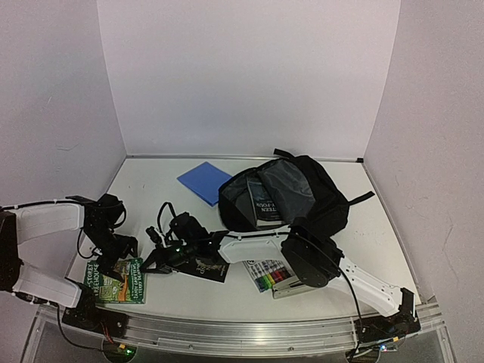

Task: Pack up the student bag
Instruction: Move the book to the center of the board.

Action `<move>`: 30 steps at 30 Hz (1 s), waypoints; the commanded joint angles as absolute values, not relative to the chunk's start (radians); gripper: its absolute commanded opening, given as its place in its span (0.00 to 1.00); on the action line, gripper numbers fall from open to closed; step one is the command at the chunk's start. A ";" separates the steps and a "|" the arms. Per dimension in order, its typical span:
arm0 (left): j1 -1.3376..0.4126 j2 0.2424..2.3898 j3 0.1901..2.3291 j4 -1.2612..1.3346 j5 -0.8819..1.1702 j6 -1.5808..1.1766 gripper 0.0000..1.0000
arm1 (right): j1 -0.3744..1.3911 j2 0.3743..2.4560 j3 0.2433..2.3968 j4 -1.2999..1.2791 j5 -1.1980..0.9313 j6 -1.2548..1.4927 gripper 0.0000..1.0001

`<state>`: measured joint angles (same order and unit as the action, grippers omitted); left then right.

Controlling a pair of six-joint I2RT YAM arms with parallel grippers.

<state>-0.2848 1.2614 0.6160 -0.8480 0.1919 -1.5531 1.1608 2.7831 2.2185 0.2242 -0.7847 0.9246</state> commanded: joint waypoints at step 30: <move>-0.211 1.268 0.738 -0.536 0.217 -1.382 1.00 | 0.946 2.435 1.887 0.068 -0.626 0.799 0.00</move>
<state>-0.2417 1.3000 0.8044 -0.6661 0.1923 -1.3158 0.8885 2.6039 2.0274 0.1031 -0.6266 0.8376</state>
